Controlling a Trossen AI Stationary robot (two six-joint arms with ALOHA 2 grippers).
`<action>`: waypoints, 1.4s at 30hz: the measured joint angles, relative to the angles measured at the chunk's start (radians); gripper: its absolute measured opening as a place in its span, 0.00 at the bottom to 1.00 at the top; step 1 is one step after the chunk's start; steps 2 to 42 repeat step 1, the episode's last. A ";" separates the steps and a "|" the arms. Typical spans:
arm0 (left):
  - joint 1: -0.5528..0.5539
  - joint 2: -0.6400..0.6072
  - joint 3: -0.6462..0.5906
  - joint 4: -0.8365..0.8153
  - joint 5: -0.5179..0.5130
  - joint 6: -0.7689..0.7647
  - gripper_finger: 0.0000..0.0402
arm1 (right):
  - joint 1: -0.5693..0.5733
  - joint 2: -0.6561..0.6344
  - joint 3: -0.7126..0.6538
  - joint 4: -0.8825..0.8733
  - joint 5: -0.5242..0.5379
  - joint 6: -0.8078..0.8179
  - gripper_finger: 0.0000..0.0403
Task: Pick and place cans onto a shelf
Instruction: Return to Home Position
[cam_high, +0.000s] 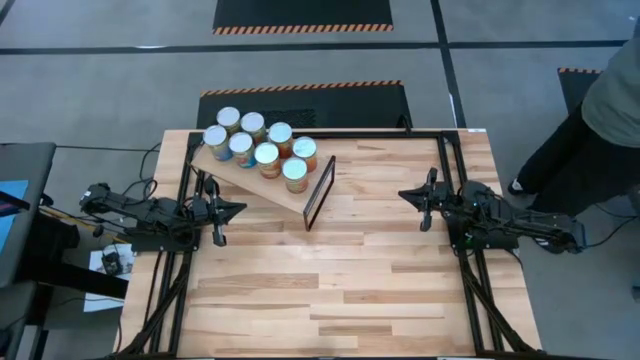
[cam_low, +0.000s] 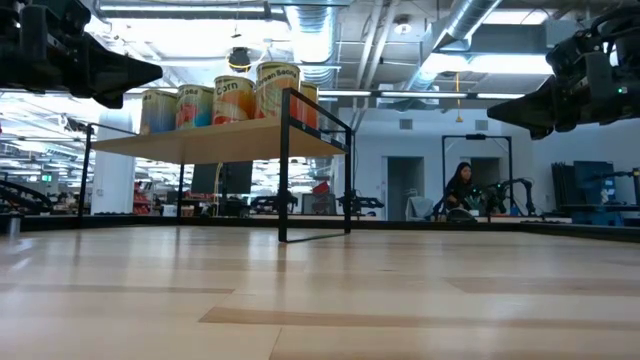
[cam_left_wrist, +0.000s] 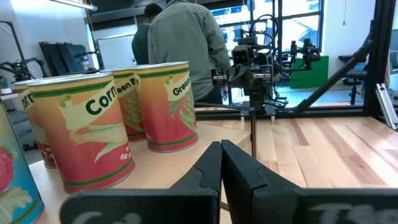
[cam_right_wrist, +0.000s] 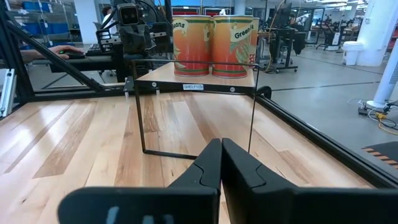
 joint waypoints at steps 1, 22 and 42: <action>0.000 0.000 0.000 0.000 0.000 0.000 0.00 | 0.000 0.000 0.000 0.000 0.000 0.000 0.08; 0.000 0.000 0.000 0.000 0.000 0.000 0.00 | 0.000 0.000 0.000 0.000 0.000 0.000 0.08; 0.000 0.000 0.000 0.000 0.000 0.000 0.00 | 0.000 0.000 0.000 0.000 0.000 0.000 0.08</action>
